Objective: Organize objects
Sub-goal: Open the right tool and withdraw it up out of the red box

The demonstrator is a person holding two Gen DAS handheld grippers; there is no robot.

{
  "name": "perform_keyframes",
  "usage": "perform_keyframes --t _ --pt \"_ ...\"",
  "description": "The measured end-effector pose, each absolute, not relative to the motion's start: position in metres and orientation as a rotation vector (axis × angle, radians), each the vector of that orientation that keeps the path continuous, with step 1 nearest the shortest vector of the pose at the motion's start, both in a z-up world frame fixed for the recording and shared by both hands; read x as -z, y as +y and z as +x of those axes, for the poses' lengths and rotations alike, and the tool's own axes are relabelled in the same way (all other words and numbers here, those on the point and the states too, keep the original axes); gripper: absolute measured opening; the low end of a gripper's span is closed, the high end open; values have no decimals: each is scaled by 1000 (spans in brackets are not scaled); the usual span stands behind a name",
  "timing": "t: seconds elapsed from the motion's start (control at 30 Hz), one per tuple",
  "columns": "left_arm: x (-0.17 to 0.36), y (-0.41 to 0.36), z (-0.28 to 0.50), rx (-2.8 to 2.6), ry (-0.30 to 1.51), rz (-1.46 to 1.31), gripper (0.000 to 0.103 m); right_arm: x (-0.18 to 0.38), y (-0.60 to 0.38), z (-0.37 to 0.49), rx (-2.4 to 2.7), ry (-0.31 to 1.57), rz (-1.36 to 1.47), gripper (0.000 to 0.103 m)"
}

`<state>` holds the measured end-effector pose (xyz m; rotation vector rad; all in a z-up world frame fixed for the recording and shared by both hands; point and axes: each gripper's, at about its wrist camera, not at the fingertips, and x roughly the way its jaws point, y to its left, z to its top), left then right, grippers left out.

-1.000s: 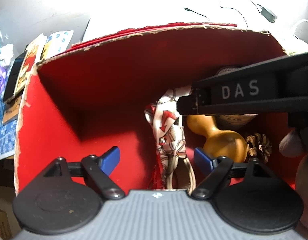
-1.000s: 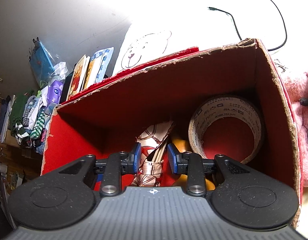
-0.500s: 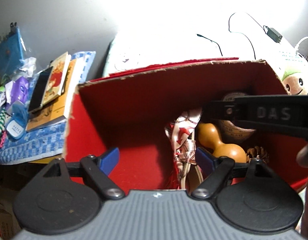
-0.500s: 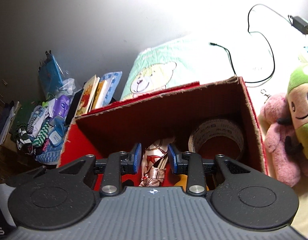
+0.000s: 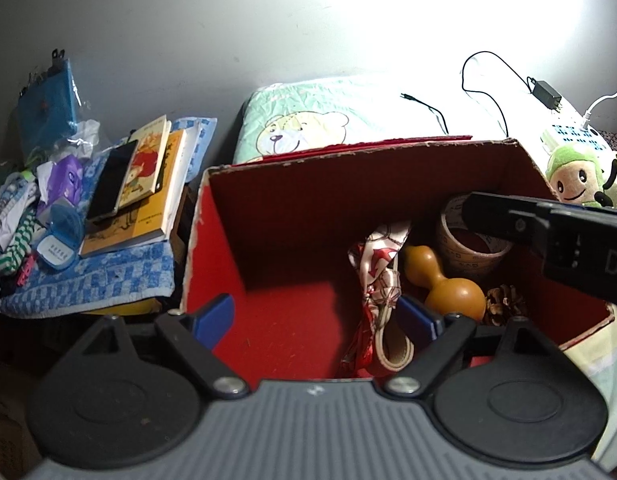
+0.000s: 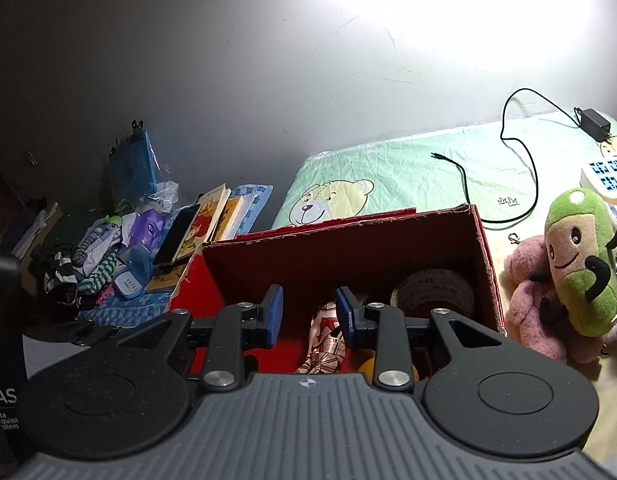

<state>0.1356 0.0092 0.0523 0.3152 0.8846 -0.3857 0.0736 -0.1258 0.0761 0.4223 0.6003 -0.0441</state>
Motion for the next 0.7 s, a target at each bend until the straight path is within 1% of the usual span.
perform_keyframes --t 0.27,0.33,0.4,0.7 --pt "-61 22 119 389 853 317 90 -75 -110 49 51 541 417 35" --pt "-61 25 115 388 853 318 90 -74 -108 44 53 525 425 42" --pt "-61 29 111 386 854 321 90 -72 -105 39 53 515 432 43" --pt "-66 46 88 386 832 332 90 -66 -92 20 12 529 458 43"
